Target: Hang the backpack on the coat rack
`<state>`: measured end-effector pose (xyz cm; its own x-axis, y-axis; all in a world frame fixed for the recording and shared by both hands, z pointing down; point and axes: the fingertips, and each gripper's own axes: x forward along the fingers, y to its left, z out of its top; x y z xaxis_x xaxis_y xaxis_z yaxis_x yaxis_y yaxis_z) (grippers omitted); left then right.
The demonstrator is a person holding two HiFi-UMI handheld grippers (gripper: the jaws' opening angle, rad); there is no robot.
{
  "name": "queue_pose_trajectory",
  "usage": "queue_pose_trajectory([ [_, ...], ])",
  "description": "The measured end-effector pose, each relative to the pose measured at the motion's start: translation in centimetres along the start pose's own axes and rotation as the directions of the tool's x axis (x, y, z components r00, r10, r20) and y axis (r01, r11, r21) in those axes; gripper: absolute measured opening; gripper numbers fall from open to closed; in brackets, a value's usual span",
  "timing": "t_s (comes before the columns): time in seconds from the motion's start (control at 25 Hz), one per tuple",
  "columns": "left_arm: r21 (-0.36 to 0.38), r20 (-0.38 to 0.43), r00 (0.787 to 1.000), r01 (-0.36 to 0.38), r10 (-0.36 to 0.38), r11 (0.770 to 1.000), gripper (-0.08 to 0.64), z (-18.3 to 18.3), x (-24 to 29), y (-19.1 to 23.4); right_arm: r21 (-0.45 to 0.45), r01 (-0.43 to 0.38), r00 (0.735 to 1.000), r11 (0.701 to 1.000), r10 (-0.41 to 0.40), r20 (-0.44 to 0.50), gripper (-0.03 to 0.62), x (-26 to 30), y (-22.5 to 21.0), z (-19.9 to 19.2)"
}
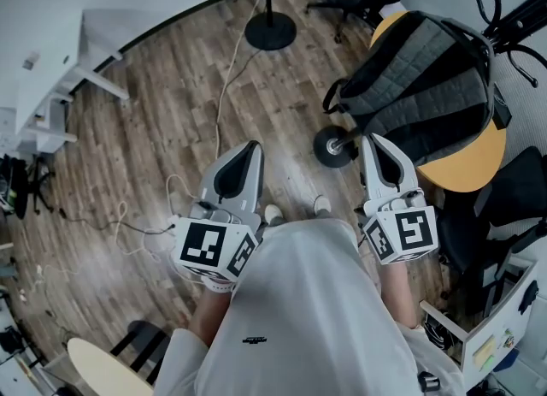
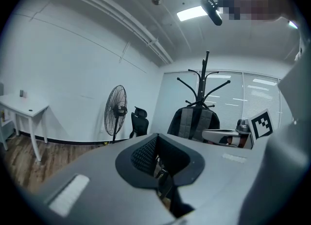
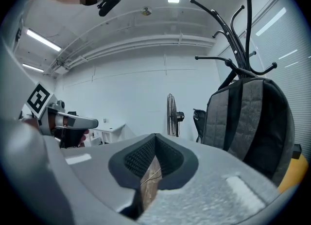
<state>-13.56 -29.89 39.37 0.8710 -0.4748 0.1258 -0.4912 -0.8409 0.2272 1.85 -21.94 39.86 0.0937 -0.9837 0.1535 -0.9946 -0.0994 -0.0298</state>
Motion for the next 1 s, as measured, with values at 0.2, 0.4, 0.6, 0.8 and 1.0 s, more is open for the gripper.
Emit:
queue_pose_trajectory([
  [0.2, -0.003, -0.001, 1.0, -0.002, 0.002, 1.0, 0.018, -0.33, 0.04, 0.03, -0.003, -0.002, 1.0, 1.0, 0.002, 0.007, 0.002, 0.03, -0.05, 0.21],
  [0.4, -0.009, -0.006, 1.0, -0.003, 0.002, 1.0, 0.018, -0.42, 0.09, 0.17, -0.001, 0.002, 1.0, 1.0, -0.002, 0.007, 0.002, 0.07, -0.15, 0.27],
  [0.6, -0.012, -0.009, 1.0, -0.002, 0.002, 1.0, 0.018, -0.48, 0.19, 0.47, -0.01, 0.016, 1.0, 1.0, -0.016, 0.001, 0.0, 0.09, -0.24, 0.03],
  [0.8, -0.018, -0.019, 1.0, 0.008, -0.008, 1.0, 0.018, -0.44, 0.46, 0.44, -0.027, 0.029, 1.0, 0.999, -0.029, -0.006, 0.0, 0.16, -0.27, 0.2],
  [1.0, -0.024, -0.017, 1.0, 0.017, -0.017, 1.0, 0.018, -0.78, 0.71, 0.44, -0.023, 0.035, 0.999, 0.999, -0.036, -0.011, 0.0, 0.12, -0.47, 0.08],
])
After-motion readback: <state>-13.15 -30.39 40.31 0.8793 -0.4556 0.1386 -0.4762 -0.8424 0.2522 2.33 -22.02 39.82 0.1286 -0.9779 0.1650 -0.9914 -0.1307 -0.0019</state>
